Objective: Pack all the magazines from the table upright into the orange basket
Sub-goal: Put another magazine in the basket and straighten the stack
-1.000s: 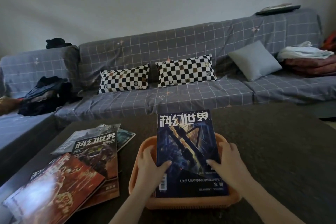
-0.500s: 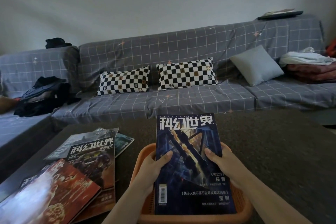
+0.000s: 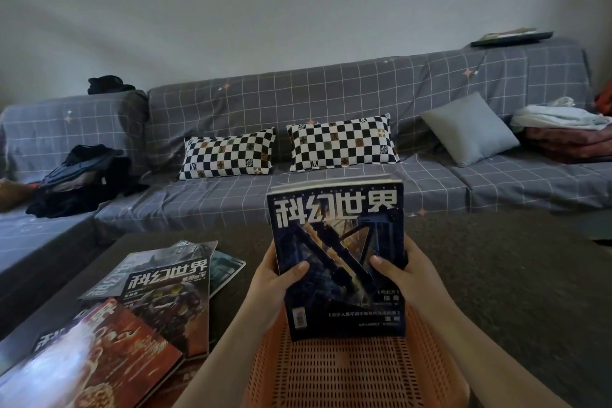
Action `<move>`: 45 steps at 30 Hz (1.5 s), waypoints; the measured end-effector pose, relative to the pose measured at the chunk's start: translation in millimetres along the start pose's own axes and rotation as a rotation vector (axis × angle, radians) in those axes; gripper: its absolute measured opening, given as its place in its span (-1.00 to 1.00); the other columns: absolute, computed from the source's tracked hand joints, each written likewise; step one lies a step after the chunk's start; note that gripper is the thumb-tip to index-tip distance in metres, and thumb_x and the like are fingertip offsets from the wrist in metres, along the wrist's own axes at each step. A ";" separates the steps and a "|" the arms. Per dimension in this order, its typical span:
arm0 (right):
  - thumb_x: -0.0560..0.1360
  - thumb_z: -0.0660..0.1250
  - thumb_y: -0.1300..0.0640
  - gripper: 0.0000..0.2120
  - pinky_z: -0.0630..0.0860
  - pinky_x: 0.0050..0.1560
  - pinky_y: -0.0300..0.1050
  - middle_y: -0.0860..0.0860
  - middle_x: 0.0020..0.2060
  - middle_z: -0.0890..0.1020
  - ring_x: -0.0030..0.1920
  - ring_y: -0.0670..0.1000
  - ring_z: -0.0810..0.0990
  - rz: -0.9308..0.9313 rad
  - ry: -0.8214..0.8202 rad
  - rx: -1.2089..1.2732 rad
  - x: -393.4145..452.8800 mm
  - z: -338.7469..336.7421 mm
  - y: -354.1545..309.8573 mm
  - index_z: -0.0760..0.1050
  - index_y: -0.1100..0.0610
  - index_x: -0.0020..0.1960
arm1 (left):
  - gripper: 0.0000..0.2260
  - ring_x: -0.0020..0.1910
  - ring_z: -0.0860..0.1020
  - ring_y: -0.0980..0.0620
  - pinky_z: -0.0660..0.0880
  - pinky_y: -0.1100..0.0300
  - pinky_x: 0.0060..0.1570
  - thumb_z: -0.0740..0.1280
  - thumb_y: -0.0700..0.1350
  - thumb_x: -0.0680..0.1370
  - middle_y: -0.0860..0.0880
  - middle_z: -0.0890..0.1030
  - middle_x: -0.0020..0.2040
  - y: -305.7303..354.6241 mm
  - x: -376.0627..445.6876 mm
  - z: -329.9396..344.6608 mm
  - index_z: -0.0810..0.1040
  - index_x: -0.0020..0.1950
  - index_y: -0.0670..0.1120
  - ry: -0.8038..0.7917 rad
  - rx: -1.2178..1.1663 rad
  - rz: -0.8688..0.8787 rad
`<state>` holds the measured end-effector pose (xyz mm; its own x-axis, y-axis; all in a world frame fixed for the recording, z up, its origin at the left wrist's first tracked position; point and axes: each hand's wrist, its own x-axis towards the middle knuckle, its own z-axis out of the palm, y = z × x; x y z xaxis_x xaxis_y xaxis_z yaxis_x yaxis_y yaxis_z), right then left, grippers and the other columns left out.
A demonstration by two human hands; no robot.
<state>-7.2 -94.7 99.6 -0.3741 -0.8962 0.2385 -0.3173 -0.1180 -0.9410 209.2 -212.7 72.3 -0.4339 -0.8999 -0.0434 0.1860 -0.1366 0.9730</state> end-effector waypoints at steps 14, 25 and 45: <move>0.20 0.47 -0.09 -0.33 0.49 -0.12 -0.25 -0.12 0.03 0.60 0.02 -0.11 0.59 0.095 -0.026 0.321 3.7 6.5 26.2 0.26 -0.18 0.24 | -0.27 0.08 0.64 -0.03 0.58 0.09 -0.06 0.63 0.17 0.07 0.02 0.63 0.12 1.8 10.3 11.0 0.42 0.17 0.22 0.008 0.076 0.063; 0.16 0.47 -0.35 -0.30 0.56 0.08 0.08 -0.17 0.10 0.62 0.10 0.00 0.61 0.045 0.006 0.226 11.7 12.2 33.7 0.24 -0.39 0.22 | -0.13 0.02 0.66 0.01 0.58 0.21 -0.16 0.57 0.16 0.12 -0.02 0.64 0.13 3.1 19.0 6.0 0.34 0.37 0.06 0.048 0.111 0.091; 0.11 0.39 -0.49 -0.30 0.43 0.24 0.16 -0.35 0.00 0.61 0.11 -0.10 0.56 0.173 0.013 0.024 8.0 17.7 34.3 0.25 -0.50 0.21 | 0.05 0.12 0.57 -0.02 0.52 0.10 -0.05 0.59 0.22 0.04 -0.02 0.57 0.21 3.5 7.8 12.0 0.29 0.47 0.04 0.042 0.102 -0.047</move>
<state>-5.6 -113.5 65.0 -0.4325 -0.8984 0.0759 -0.2265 0.0268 -0.9736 195.9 -215.3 78.1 -0.4020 -0.9105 -0.0969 0.0746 -0.1380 0.9876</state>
